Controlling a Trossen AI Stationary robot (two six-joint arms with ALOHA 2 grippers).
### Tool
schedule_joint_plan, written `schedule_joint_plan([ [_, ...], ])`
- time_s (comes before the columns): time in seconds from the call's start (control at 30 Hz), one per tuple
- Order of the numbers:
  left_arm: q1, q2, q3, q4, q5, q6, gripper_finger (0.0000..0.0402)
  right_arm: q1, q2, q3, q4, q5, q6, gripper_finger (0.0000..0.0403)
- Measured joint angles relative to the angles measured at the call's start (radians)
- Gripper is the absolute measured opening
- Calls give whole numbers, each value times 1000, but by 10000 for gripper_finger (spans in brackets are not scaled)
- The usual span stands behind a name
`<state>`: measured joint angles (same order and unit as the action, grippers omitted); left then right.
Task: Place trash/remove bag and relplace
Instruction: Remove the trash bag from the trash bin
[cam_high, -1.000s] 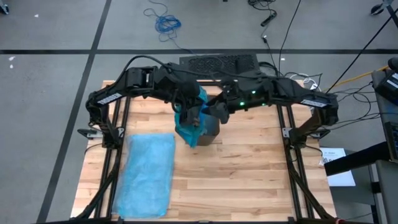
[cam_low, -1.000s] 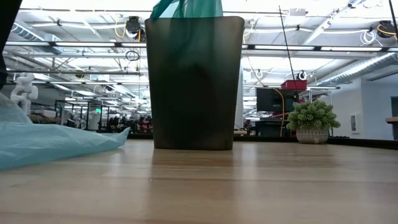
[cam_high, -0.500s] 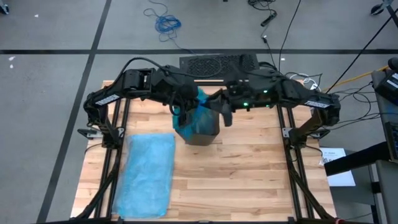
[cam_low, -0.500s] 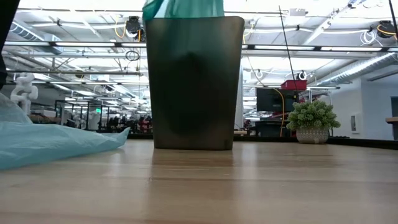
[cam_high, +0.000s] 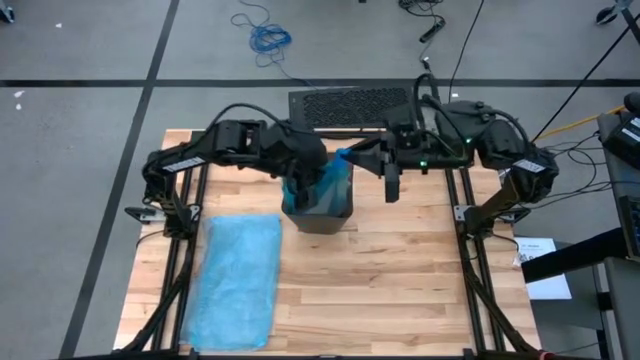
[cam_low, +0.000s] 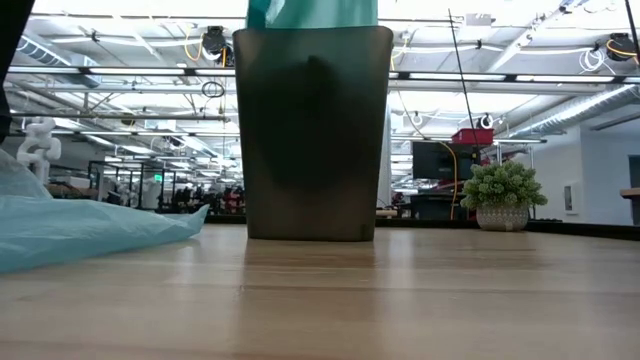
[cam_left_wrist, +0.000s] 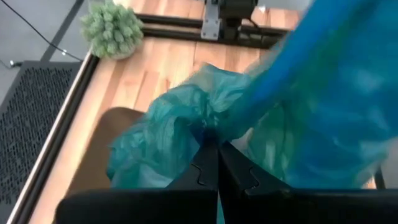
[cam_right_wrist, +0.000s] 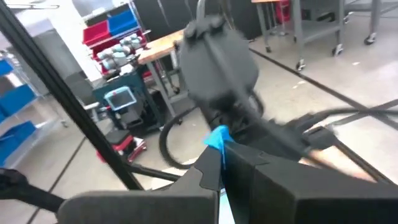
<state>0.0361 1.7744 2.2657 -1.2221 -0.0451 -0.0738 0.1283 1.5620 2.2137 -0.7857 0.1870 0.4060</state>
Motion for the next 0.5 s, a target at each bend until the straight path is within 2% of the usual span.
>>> schedule_joint_plan([
  [0.33,-1,-18,-31,70,-30,1,0,5,0,16,-78,0,0,2],
  [0.5,15,-55,-31,64,-36,8,0,5,0,16,-80,-10,-26,36],
])
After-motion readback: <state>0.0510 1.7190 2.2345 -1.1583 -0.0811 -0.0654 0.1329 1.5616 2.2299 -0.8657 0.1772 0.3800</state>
